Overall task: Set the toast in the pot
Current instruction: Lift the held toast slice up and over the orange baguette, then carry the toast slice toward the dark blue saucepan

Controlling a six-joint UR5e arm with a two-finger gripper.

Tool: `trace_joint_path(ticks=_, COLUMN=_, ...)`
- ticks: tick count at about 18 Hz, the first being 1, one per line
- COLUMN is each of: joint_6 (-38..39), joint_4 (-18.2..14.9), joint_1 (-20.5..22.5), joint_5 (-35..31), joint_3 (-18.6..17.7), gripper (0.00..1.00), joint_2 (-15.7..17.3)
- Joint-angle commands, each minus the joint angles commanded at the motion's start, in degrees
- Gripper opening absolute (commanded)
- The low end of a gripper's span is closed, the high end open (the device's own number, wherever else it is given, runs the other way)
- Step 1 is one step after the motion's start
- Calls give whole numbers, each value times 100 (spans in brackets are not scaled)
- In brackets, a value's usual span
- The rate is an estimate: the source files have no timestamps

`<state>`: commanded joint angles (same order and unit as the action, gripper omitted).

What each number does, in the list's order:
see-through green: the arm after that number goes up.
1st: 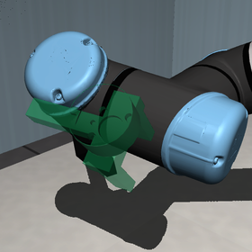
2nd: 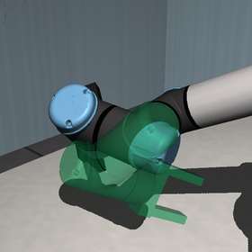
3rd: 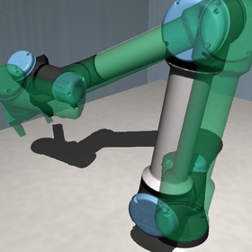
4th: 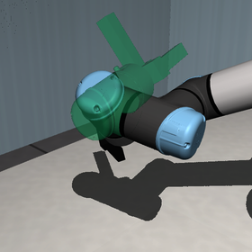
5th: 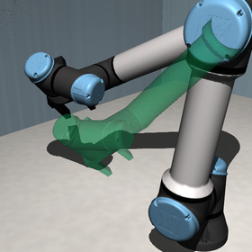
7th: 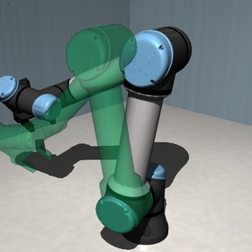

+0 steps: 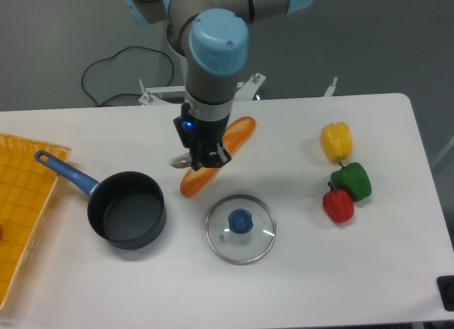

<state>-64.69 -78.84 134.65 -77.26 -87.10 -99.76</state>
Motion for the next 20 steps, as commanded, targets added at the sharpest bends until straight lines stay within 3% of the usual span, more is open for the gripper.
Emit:
trace_joint_path(ticks=8, joint_6=123, joint_4=-52, joint_1=-316, joint_5=-43, joint_3=281, gripper=0, joint_2=-140)
trace_joint_path(ticks=15, joint_6=483, joint_4=-70, joint_1=-685, joint_5=-518, joint_3=527, gripper=0, joint_2=-369)
trace_joint_path(ticks=20, joint_6=641, joint_4=-360, joint_1=-870, joint_5=-676, joint_3=949, gripper=0, joint_2=-641)
